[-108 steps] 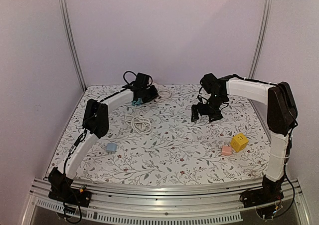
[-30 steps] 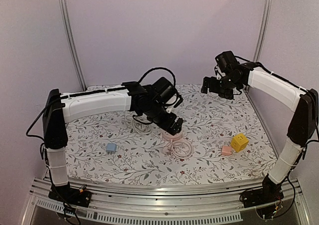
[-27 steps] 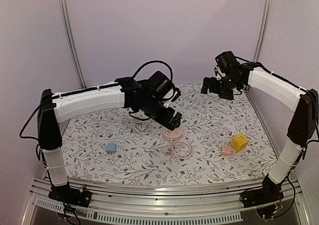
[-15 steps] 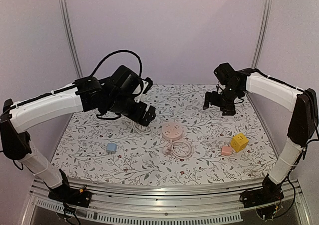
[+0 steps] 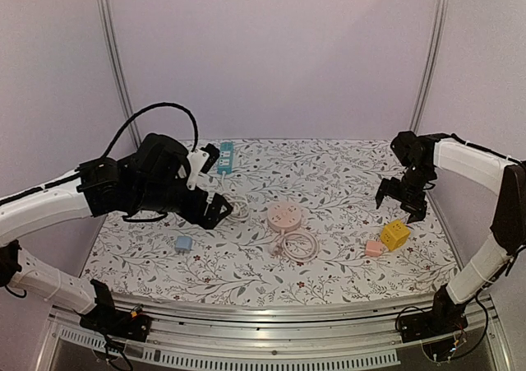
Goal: Insert the plug
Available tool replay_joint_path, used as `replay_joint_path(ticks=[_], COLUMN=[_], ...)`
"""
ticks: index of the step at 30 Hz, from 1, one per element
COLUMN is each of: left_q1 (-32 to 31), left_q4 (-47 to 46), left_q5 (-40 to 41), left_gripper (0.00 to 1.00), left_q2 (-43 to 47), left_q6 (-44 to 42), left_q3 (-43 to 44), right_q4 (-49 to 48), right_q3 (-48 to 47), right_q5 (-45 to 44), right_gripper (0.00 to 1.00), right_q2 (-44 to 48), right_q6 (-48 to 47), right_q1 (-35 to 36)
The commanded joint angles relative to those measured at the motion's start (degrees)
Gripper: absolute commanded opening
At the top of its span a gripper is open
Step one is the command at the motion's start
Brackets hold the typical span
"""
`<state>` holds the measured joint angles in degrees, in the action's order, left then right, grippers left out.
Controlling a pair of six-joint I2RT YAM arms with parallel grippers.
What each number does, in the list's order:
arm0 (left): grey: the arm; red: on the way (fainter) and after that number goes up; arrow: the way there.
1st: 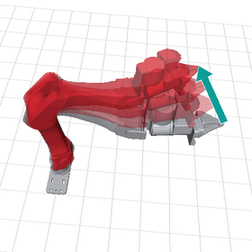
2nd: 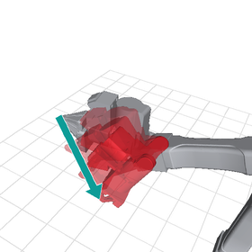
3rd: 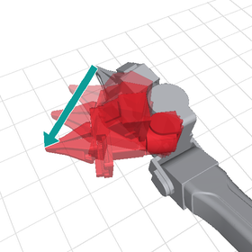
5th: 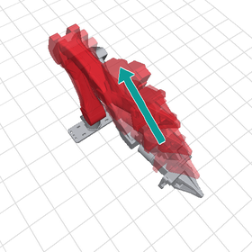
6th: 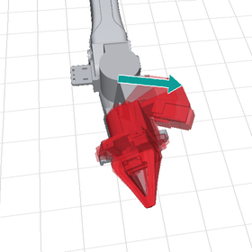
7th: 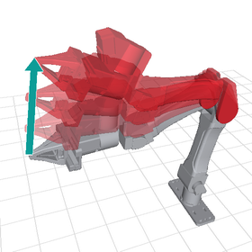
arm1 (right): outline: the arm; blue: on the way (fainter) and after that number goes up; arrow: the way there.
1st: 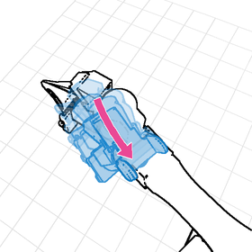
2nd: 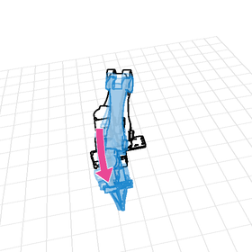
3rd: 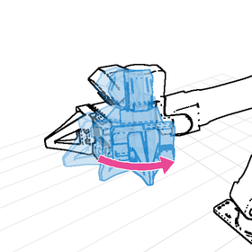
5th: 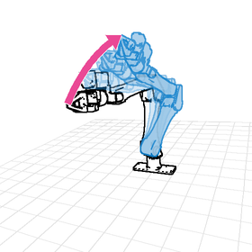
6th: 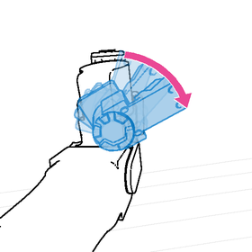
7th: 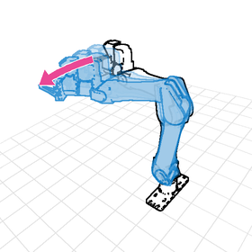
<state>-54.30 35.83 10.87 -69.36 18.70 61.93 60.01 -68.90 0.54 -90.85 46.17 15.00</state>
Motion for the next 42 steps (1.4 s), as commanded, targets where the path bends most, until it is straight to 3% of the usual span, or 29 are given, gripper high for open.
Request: replay_joint_path(ticks=[1,23,29,36,42], left_q1=[0.6,-0.5,-0.9,-1.1,-1.2], left_q4=[-2.3,-1.7,-1.9,-1.9,-2.1], left_q5=[-2.7,-6.0,-5.6,-5.5,-6.6], left_gripper=[0.99,0.94,0.93,0.92,0.92], left_q2=[0.1,-2.1,-2.1,-3.3,-4.3], left_q6=[0.5,1.0,1.6,1.1,0.9], left_q3=[-0.6,1.3,1.2,2.5,3.4], right_q4=[0.4,-4.8,-5.7,-6.4,-6.6], right_q3=[0.8,7.3,10.1,11.3,10.1], right_q5=[-2.3,-1.4,1.0,0.8,0.9], right_gripper=[0.99,0.96,0.83,0.76,0.52], right_q2=[2.5,0.1,0.6,1.6,1.8], right_q6=[-2.1,1.1,3.0,3.6,2.4], right_q1=[-0.4,-5.3,-5.3,-5.4,-5.4])
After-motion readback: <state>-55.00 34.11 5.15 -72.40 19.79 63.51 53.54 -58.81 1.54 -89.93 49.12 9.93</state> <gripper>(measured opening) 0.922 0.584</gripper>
